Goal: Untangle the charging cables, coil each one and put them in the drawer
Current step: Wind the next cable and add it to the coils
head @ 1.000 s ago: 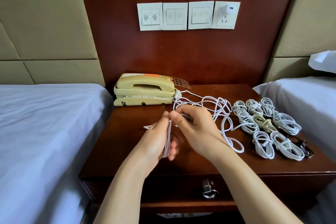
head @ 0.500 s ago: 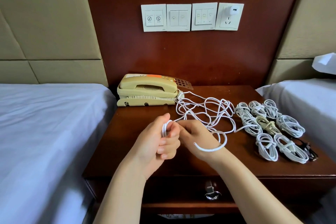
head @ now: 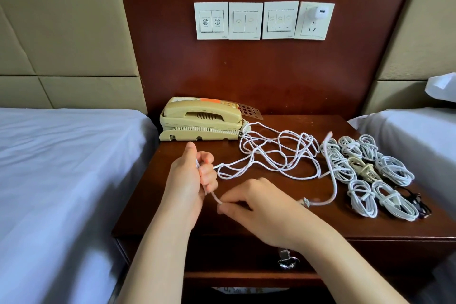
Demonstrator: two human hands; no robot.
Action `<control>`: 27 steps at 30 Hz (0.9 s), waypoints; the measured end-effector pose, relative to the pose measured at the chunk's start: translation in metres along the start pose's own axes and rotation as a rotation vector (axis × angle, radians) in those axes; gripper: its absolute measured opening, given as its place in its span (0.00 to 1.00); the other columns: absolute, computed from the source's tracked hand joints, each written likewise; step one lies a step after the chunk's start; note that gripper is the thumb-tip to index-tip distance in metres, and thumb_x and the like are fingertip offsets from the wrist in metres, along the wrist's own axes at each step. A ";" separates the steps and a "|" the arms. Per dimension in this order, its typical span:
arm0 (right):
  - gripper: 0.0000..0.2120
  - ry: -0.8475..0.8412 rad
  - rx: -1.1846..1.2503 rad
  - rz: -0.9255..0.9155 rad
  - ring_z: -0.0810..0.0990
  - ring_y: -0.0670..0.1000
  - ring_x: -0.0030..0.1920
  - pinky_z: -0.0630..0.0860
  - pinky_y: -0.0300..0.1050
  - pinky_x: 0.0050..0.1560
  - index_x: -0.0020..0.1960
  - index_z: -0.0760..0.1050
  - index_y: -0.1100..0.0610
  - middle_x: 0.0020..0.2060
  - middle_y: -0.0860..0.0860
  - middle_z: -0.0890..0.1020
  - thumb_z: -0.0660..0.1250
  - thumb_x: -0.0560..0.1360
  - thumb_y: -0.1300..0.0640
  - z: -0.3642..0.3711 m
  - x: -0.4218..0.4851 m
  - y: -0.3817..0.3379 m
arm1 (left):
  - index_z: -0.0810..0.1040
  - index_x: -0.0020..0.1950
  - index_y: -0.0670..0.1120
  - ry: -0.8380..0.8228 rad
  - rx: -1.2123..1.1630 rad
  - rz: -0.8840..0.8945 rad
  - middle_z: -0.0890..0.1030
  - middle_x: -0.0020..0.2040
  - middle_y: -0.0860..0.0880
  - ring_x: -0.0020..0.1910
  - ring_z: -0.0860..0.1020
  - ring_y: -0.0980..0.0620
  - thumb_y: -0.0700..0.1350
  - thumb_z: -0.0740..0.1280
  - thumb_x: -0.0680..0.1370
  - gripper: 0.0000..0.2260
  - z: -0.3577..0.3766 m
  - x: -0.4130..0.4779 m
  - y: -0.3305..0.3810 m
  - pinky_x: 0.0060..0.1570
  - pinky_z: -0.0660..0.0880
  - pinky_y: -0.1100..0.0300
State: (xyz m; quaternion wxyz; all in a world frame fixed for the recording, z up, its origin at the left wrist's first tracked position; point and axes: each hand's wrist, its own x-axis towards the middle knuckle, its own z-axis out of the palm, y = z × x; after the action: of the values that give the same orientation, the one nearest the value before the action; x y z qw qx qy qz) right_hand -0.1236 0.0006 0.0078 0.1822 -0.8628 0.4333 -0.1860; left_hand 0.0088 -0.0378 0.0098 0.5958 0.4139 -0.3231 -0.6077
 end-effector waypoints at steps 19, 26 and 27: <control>0.12 0.526 0.402 0.027 0.73 0.43 0.30 0.71 0.42 0.33 0.35 0.76 0.53 0.27 0.50 0.77 0.65 0.77 0.57 -0.022 0.003 0.034 | 0.68 0.30 0.42 -0.309 0.417 -0.115 0.63 0.21 0.49 0.18 0.60 0.55 0.53 0.51 0.82 0.24 0.019 -0.020 -0.021 0.19 0.56 0.66; 0.12 0.479 0.453 0.024 0.74 0.48 0.29 0.73 0.44 0.34 0.37 0.78 0.58 0.29 0.56 0.79 0.66 0.78 0.57 -0.020 0.002 0.049 | 0.69 0.26 0.44 -0.495 0.361 -0.257 0.56 0.22 0.53 0.19 0.54 0.59 0.60 0.56 0.73 0.23 0.021 -0.025 -0.018 0.19 0.52 0.68; 0.13 0.453 0.476 0.019 0.71 0.46 0.29 0.69 0.41 0.32 0.36 0.78 0.60 0.28 0.57 0.77 0.65 0.78 0.56 -0.020 0.002 0.050 | 0.69 0.26 0.45 -0.529 0.348 -0.266 0.56 0.22 0.54 0.19 0.54 0.59 0.60 0.56 0.72 0.22 0.021 -0.025 -0.017 0.19 0.52 0.68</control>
State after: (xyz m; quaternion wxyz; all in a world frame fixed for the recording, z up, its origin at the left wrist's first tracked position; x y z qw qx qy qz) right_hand -0.1665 -0.0317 0.0018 0.2797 -0.7286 0.4152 -0.4674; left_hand -0.0192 -0.0135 0.0068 0.3274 0.3757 -0.5085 -0.7022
